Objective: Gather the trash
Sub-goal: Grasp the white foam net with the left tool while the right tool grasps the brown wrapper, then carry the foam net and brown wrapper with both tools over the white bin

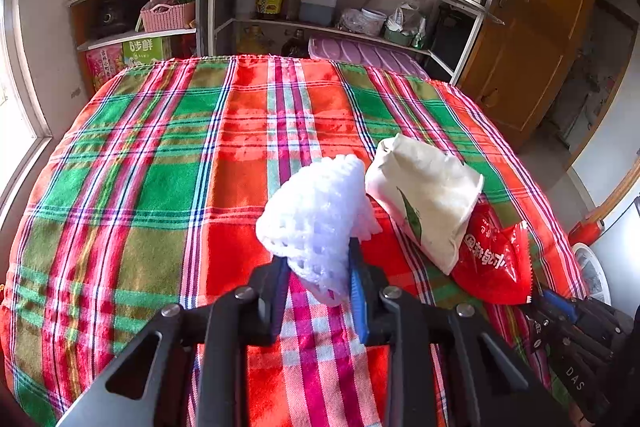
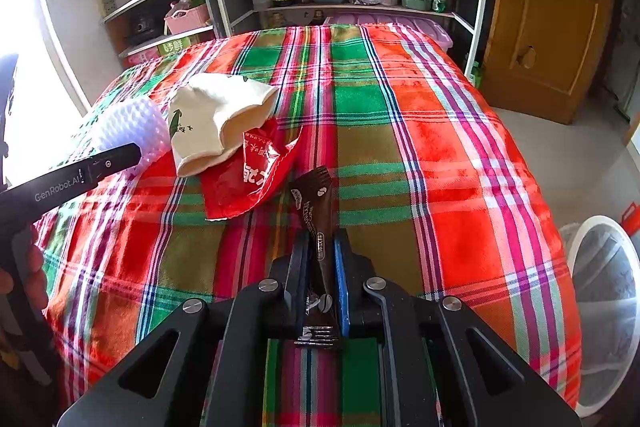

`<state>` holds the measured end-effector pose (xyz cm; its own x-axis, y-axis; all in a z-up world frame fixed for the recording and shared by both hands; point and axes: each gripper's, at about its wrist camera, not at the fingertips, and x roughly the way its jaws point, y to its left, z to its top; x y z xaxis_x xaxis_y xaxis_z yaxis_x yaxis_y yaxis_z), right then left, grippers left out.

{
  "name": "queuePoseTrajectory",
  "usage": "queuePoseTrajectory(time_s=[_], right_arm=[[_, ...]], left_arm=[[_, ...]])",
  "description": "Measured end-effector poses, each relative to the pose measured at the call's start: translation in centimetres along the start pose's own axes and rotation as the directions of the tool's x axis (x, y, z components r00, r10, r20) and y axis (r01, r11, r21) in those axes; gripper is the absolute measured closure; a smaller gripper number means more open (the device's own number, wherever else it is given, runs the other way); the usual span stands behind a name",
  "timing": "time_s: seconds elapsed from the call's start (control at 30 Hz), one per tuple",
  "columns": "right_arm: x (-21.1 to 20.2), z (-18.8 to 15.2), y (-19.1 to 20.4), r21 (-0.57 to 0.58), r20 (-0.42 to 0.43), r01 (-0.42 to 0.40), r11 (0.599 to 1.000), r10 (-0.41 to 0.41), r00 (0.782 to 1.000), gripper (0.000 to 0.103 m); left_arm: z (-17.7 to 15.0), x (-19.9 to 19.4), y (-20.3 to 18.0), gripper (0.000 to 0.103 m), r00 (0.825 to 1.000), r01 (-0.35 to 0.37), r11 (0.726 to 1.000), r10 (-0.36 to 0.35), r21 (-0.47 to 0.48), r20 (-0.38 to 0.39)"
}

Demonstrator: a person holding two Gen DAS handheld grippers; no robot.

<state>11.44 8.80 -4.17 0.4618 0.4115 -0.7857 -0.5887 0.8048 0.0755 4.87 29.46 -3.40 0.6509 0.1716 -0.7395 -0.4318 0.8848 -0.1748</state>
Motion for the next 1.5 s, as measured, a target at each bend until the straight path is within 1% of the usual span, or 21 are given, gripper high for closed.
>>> queuePoseTrajectory(time_s=[0.53, 0.77, 0.93, 1.07, 1.5], right_arm=[[-2.1, -0.6, -0.4, 0.018, 0.054, -0.03, 0.999, 0.029, 0.998, 0.093], [-3.5, -0.9, -1.5, 0.051, 0.087, -0.037, 0.998, 0.033, 0.996, 0.093], [-5.1, -1.4, -2.7, 0.069, 0.113, -0.017, 0.998, 0.009, 0.994, 0.093], [-6.4, -2.0, -4.0, 0.097, 0.136, -0.01, 0.995, -0.003, 0.991, 0.093], [-10.3, -3.7, -8.6, 0.187, 0.187, 0.039, 0.982, -0.074, 0.98, 0.093]], left_arm=[[-2.0, -3.4, -2.1, 0.075, 0.998, 0.048, 0.998, -0.049, 0.052, 0.029], [-2.8, -4.8, -4.3, 0.075, 0.996, 0.07, 0.992, -0.075, 0.106, 0.044], [-3.1, -5.3, -6.0, 0.075, 0.995, 0.081, 0.988, -0.088, 0.132, 0.047], [-3.3, -5.9, -7.8, 0.075, 0.992, 0.106, 0.981, -0.116, 0.161, 0.057], [-3.9, -6.5, -14.1, 0.075, 0.98, 0.172, 0.949, -0.191, 0.264, 0.047]])
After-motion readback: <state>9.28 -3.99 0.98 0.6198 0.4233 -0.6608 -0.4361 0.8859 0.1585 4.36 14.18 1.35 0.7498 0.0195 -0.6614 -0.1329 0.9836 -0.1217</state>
